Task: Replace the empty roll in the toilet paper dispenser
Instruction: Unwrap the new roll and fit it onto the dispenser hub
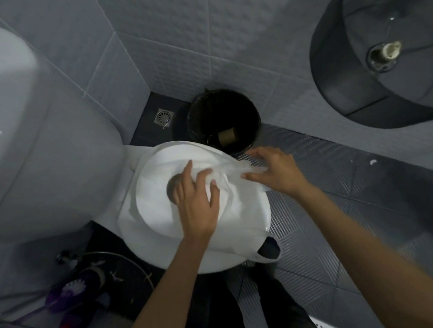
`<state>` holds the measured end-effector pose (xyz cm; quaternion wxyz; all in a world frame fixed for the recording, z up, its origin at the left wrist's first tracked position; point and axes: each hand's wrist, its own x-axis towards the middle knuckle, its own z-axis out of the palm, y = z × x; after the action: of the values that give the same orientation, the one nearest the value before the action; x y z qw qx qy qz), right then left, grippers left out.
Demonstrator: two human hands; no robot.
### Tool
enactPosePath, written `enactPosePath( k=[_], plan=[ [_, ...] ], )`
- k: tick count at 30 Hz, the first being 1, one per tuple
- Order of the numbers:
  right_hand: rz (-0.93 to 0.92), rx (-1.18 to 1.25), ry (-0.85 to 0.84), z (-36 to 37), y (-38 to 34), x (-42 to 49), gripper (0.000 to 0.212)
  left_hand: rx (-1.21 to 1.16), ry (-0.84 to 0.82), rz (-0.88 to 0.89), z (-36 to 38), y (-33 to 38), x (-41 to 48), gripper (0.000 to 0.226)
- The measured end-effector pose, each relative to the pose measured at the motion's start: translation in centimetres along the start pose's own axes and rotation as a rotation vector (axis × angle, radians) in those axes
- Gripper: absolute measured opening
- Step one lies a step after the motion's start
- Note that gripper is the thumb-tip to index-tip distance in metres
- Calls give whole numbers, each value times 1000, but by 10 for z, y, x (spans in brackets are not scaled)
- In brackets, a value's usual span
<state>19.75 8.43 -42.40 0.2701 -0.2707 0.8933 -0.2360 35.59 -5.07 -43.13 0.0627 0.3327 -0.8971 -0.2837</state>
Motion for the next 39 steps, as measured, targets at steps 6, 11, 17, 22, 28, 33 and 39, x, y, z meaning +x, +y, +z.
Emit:
enactPosePath(
  k=[6, 11, 17, 22, 28, 33, 39],
  plan=[
    [39, -1, -25, -9, 1, 16, 12, 110, -132, 144, 27, 16, -22, 38],
    [33, 22, -395, -6, 2, 27, 52, 304, -220, 63, 37, 9, -12, 67],
    [109, 294, -185, 6, 2, 43, 16, 241, -111, -84, 35, 3, -8, 61],
    [72, 417, -253, 13, -18, 66, 34, 98, -85, -361, 36, 15, 2, 87],
    [72, 348, -422, 26, -31, 83, 57, 258, -152, -163, 38, -19, -41, 99],
    [55, 262, -475, 51, -40, 91, 69, 474, -197, 3, 25, -79, -89, 132],
    [4, 220, -400, 67, -63, 103, 75, 521, -110, 41, -10, -133, -68, 124]
  ],
)
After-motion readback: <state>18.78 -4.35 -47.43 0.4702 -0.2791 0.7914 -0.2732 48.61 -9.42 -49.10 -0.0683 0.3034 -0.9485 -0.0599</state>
